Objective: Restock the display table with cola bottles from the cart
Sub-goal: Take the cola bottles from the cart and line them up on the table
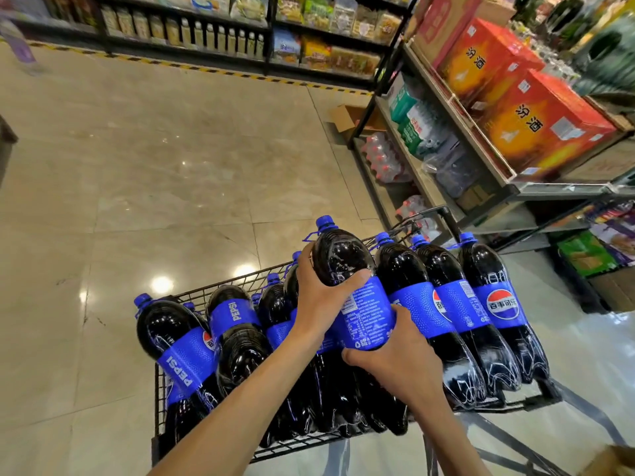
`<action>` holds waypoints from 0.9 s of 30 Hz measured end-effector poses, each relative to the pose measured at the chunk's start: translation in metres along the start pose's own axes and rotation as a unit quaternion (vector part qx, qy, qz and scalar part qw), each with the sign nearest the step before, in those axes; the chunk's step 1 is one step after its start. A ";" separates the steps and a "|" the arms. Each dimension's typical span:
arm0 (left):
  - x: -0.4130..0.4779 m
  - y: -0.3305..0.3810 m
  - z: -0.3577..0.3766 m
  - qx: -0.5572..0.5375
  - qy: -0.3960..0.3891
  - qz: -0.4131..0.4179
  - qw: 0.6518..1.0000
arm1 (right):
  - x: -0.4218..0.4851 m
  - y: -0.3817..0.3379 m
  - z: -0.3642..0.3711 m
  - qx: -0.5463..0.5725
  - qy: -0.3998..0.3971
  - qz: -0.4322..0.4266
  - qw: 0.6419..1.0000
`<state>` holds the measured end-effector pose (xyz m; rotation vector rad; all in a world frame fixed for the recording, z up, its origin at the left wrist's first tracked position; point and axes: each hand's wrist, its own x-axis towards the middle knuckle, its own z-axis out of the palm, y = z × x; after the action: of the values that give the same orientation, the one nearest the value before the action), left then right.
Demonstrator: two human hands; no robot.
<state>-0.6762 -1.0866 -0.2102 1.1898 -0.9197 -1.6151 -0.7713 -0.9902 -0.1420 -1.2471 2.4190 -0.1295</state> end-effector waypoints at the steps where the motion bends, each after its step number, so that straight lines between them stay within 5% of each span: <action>1: -0.003 0.002 -0.002 -0.033 -0.004 -0.007 0.999 | -0.002 -0.001 0.000 -0.001 0.006 -0.011 1.000; 7: -0.018 0.016 -0.024 -0.095 0.004 0.008 0.995 | -0.009 -0.006 0.001 0.021 0.007 -0.085 0.996; 15: -0.064 0.042 -0.043 -0.073 0.173 0.184 0.965 | -0.025 -0.015 0.008 0.106 -0.041 -0.241 0.964; 21: -0.112 0.072 -0.070 0.029 0.252 0.302 0.919 | -0.047 -0.024 0.018 0.227 -0.102 -0.365 0.897; 27: -0.177 0.104 -0.115 0.086 0.328 0.338 0.878 | -0.076 -0.054 0.025 0.286 -0.249 -0.469 0.798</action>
<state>-0.5186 -0.9581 -0.0920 1.2266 -0.8879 -0.5173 -0.6814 -0.9591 -0.1257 -1.7432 1.0159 -0.6586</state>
